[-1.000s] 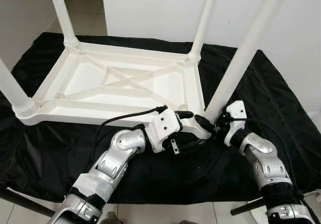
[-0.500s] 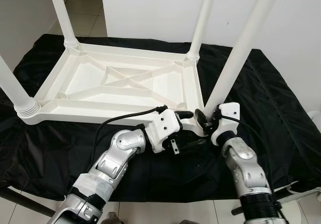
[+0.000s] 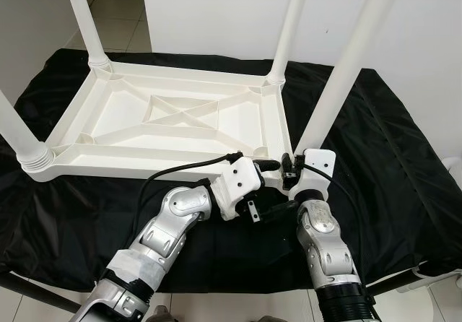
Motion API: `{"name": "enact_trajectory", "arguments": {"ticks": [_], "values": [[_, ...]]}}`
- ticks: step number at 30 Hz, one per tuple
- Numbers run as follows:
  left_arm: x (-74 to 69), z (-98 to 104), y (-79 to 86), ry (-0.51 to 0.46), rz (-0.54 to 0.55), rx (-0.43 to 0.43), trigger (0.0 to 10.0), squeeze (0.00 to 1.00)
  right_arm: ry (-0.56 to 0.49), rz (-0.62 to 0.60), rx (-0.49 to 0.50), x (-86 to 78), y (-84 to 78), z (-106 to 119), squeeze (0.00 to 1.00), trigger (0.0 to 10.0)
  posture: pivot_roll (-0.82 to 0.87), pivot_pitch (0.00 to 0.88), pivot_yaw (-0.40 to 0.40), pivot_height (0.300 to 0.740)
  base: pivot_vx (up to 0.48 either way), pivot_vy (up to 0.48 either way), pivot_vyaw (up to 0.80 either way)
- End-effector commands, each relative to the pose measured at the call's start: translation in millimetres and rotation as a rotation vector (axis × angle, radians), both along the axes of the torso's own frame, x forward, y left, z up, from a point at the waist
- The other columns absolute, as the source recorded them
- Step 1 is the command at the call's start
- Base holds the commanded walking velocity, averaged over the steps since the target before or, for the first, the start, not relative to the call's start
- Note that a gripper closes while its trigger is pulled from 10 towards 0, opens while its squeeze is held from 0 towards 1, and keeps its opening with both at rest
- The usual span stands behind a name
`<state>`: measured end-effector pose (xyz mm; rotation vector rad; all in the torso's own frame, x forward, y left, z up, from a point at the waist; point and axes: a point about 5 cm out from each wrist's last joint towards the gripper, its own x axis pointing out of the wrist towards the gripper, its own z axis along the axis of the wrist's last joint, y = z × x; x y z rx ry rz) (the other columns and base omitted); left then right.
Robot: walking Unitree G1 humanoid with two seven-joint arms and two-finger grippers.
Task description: Building children table
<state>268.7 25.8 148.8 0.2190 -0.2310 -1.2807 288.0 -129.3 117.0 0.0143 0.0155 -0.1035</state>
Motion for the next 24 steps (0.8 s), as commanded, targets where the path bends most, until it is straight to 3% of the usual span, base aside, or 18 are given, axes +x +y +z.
{"name": "enact_trajectory", "arguments": {"ticks": [1,9,10,12,13,14,16,17,20,22,24], "values": [[-3.1,0.6,-3.6,0.0,-0.04,0.01,10.0,0.0,0.043,-0.018,0.011,-4.4,-1.9,-8.3,1.0,10.0,0.03,0.015,-0.046,0.74,0.0,0.0,0.0],[-3.2,0.4,-3.6,0.0,-0.039,0.009,10.0,0.0,-0.01,0.006,0.021,-9.4,-15.1,-1.2,1.0,10.0,0.03,0.016,-0.052,0.74,0.0,0.0,0.0],[-3.4,0.1,-3.2,0.001,-0.038,0.009,10.0,0.0,-0.015,0.036,0.024,-12.2,-20.7,-0.7,0.27,10.0,0.03,0.015,-0.054,0.74,0.0,0.0,0.0],[-3.4,0.1,-3.2,0.001,-0.038,0.009,10.0,0.0,-0.015,0.036,0.024,-12.2,-20.7,-0.7,0.27,10.0,0.03,0.015,-0.054,0.74,0.0,0.0,0.0],[-3.6,-0.2,-2.8,0.001,-0.037,0.01,10.0,0.0,-0.024,0.076,0.014,-14.7,-26.2,0.3,0.0,10.0,0.03,0.012,-0.055,0.74,0.0,0.0,0.0],[-3.6,-0.2,-2.8,0.001,-0.037,0.01,10.0,0.0,-0.024,0.076,0.014,-14.7,-26.2,0.3,0.0,10.0,0.03,0.012,-0.055,0.74,0.0,0.0,0.0],[-2.6,-0.4,-1.7,0.0,-0.035,0.013,10.0,0.0,-0.053,0.224,-0.02,-17.6,-37.4,4.9,0.0,10.0,0.03,0.002,-0.053,0.74,0.0,0.0,0.0],[-2.6,-0.4,-1.7,0.0,-0.035,0.013,10.0,0.0,-0.053,0.224,-0.02,-17.6,-37.4,4.9,0.0,10.0,0.03,0.002,-0.053,0.74,0.0,0.0,0.0],[-1.0,-0.4,-1.3,-0.001,-0.039,0.019,10.0,0.0,-0.075,0.392,-0.083,-14.0,-44.6,10.4,0.0,10.0,0.03,0.0,-0.046,0.74,0.0,0.0,0.0],[-1.0,-0.4,-1.3,-0.001,-0.039,0.019,10.0,0.0,-0.075,0.392,-0.083,-14.0,-44.6,10.4,0.0,10.0,0.03,0.0,-0.046,0.74,0.0,0.0,0.0],[-1.7,-0.6,-1.5,0.001,-0.051,0.025,10.0,0.0,-0.059,0.529,-0.113,-7.6,-45.3,11.6,0.0,10.0,0.03,0.0,-0.043,0.74,0.0,0.0,0.0]]}}
